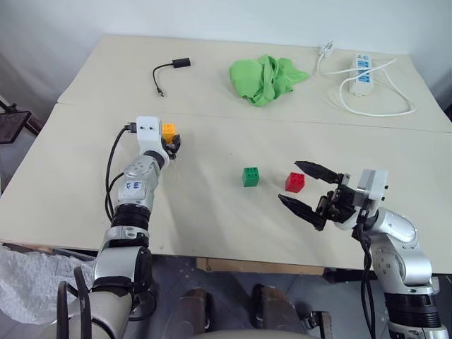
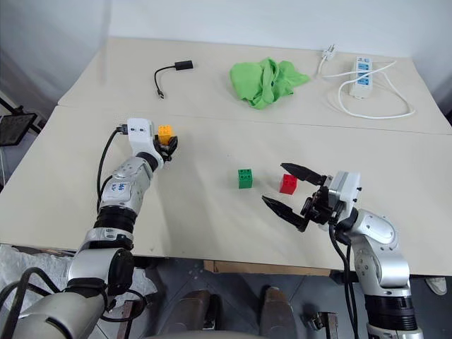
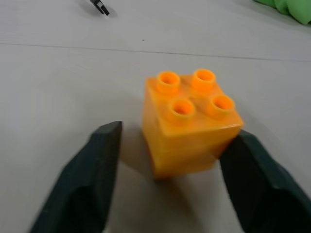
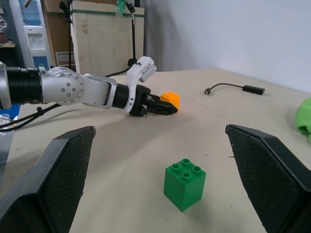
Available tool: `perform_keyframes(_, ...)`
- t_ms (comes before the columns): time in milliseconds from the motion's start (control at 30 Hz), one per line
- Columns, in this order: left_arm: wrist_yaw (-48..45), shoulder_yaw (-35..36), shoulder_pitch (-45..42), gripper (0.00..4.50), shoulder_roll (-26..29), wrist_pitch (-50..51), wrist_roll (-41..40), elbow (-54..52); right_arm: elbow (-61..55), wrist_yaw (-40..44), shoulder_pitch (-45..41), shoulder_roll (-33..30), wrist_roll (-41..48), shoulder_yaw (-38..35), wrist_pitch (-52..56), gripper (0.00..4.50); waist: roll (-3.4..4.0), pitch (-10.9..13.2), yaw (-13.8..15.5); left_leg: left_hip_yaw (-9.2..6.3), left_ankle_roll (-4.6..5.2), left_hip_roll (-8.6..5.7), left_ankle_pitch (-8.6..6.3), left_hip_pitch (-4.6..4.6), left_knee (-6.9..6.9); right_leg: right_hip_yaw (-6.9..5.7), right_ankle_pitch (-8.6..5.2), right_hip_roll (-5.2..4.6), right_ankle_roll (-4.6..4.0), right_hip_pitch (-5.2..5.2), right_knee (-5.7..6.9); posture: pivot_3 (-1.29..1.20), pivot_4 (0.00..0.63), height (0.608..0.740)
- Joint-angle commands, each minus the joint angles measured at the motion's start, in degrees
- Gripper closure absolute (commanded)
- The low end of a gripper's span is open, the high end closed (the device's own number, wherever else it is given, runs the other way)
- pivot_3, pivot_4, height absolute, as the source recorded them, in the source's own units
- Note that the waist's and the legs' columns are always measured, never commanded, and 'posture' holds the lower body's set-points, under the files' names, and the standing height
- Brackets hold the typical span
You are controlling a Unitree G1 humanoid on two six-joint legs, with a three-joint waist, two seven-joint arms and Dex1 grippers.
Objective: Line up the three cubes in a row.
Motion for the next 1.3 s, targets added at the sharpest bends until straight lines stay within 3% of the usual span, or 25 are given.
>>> perform_keyframes(33, -5.1, 0.5, 1.3, 2.73, 0.3, 0.3, -2.6, -2.2, -1.5, 0.2, 0.7, 0.1, 0.2, -0.6, -1.8, 0.0, 0.0, 0.0, 0.0, 0.0, 0.0, 0.0, 0.0, 0.0, 0.0, 0.0, 0.0, 0.0, 0.0, 0.0, 0.0, 0.0, 0.15, 0.74)
perform_keyframes(67, -9.3, 0.3, 1.3, 3.01, 1.3, -0.1, -3.6, -2.1, -1.4, 0.2, 0.9, 0.1, 0.0, -0.5, -2.0, 0.0, 0.0, 0.0, 0.0, 0.0, 0.0, 0.01, 0.0, 0.0, 0.0, 0.0, 0.0, 0.0, 0.0, 0.0, 0.0, 0.0, 0.15, 0.74)
perform_keyframes(167, -33.3, -1.5, 0.3, 3.02, 8.5, -0.4, -8.1, -1.1, -2.0, 0.3, 1.8, -0.5, 0.2, -0.9, -2.1, 0.0, -0.01, 0.0, -0.3, 0.07, -0.01, 0.02, 0.0, -0.03, 0.01, 0.0, 0.0, 0.06, 0.0, -0.03, -0.01, 0.0, 0.15, 0.74)
perform_keyframes(267, -53.9, -5.2, -2.5, 3.02, 16.2, -14.2, -6.1, 4.6, -2.3, 1.2, 3.2, -2.1, 0.8, -2.2, -1.6, 0.0, 0.0, 0.0, -0.5, 0.13, -0.08, 0.03, -0.04, -0.03, -0.03, 0.0, -0.01, 0.3, -0.01, -0.03, -0.2, 0.0, 0.15, 0.74)
perform_keyframes(500, -75.5, -9.9, -8.6, 3.02, 17.2, -31.6, -3.5, 18.8, -1.5, 2.4, 4.2, -4.6, 1.7, -3.9, -1.4, 0.0, 0.02, 0.0, 0.0, 0.14, -0.08, 0.07, -0.04, -0.03, -0.01, -0.01, 0.0, 0.32, -0.01, 0.07, -0.28, 0.0, 0.15, 0.74)
perform_keyframes(800, -75.0, -14.9, -15.8, 3.02, 11.6, -38.3, 5.8, 32.9, -3.7, 1.6, 6.4, -5.4, 2.1, -5.4, -0.6, 0.0, -0.02, 0.0, -0.1, 0.26, -0.02, 0.01, -0.04, -0.17, -0.03, -0.08, 0.0, 0.35, 0.0, -0.03, -0.28, 0.0, 0.15, 0.74)
perform_keyframes(1233, -67.1, -15.1, -17.9, 3.02, 11.0, -37.0, 10.9, 36.9, -7.3, -0.1, 10.8, -5.4, 2.5, -6.7, 0.2, 0.0, -0.03, 0.0, -0.1, 0.14, 0.04, 0.12, -0.04, -0.14, 0.03, -0.06, 0.02, 0.27, 0.03, -0.02, -0.22, 0.0, 0.15, 0.74)
perform_keyframes(1300, -66.2, -14.9, -18.1, 2.31, 11.1, -36.5, 11.2, 37.2, -7.5, -0.3, 10.9, -5.4, 2.5, -6.6, 0.3, 0.0, -0.03, 0.0, -0.1, 0.14, 0.03, 0.13, -0.04, -0.13, 0.02, -0.06, 0.02, 0.28, 0.02, -0.02, -0.21, 0.0, 0.15, 0.74)
